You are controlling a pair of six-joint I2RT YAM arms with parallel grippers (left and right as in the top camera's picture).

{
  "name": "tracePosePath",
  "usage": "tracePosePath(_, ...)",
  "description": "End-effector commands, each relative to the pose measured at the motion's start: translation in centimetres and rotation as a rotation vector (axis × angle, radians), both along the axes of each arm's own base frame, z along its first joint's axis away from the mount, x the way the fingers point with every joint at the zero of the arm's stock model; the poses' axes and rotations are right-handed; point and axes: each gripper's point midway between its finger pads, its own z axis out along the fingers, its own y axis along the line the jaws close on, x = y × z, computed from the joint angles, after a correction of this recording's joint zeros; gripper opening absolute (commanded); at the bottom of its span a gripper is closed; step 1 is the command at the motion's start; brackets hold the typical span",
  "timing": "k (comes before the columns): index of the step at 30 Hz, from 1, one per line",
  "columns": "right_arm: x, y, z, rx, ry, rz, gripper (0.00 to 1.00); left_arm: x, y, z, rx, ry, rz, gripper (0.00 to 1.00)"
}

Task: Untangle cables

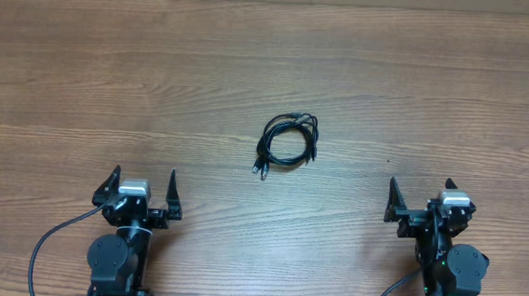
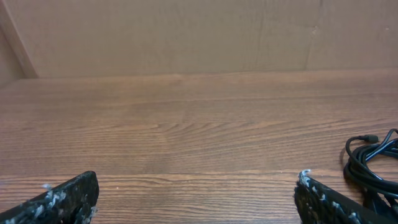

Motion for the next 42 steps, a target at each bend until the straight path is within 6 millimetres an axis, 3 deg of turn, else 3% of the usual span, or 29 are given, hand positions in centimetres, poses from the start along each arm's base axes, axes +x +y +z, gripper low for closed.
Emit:
tracePosePath(1, 0.0, 0.7, -0.5, 0.027, 0.011, 0.035, 1.00, 0.0, 0.1, -0.3, -0.010, 0.007, 0.008, 1.00)
tracePosePath(3, 0.0, 1.0, -0.2, 0.136, 0.007, 0.037, 1.00, 0.0, 0.2, -0.3, -0.011, 0.008, 0.010, 1.00)
tracePosePath(6, 0.1, 1.3, 0.8, 0.145, -0.031, 0.053, 1.00, 0.0, 0.1, -0.5, -0.095, 0.015, 0.016, 0.99)
tracePosePath(12, -0.4, 4.1, 1.7, 0.161, -0.057, 0.224, 1.00, 0.1, -0.1, -1.1, -0.166, 0.046, 0.016, 1.00)
tracePosePath(16, -1.2, 6.3, 2.4, 0.195, -0.067, 0.363, 1.00, 0.0, -2.6, -0.9, -0.275, 0.076, -0.110, 1.00)
tracePosePath(19, -1.5, 6.9, 2.7, 0.257, -0.034, 0.391, 1.00, -0.4, -3.6, 0.1, -0.410, 0.119, -0.141, 1.00)
tracePosePath(21, -1.6, 7.0, 3.4, 0.272, -0.019, 0.396, 1.00, -0.8, -4.0, 1.1, -0.407, 0.149, -0.159, 1.00)
tracePosePath(25, -1.6, 7.2, 7.3, 0.262, -0.056, 0.413, 1.00, -1.5, -3.5, 4.1, -0.289, 0.204, -0.143, 1.00)
tracePosePath(32, -0.7, 7.3, 16.9, 0.297, -0.062, 0.424, 1.00, -1.1, -4.0, 11.6, -0.283, 0.281, -0.168, 1.00)
tracePosePath(36, 1.0, 7.3, 21.4, 0.287, -0.002, 0.419, 1.00, 0.5, -5.7, 16.4, -0.265, 0.348, -0.267, 1.00)
tracePosePath(42, 3.1, 7.5, 25.1, 0.246, 0.084, 0.428, 1.00, 4.2, -6.8, 19.5, -0.164, 0.556, -0.281, 1.00)
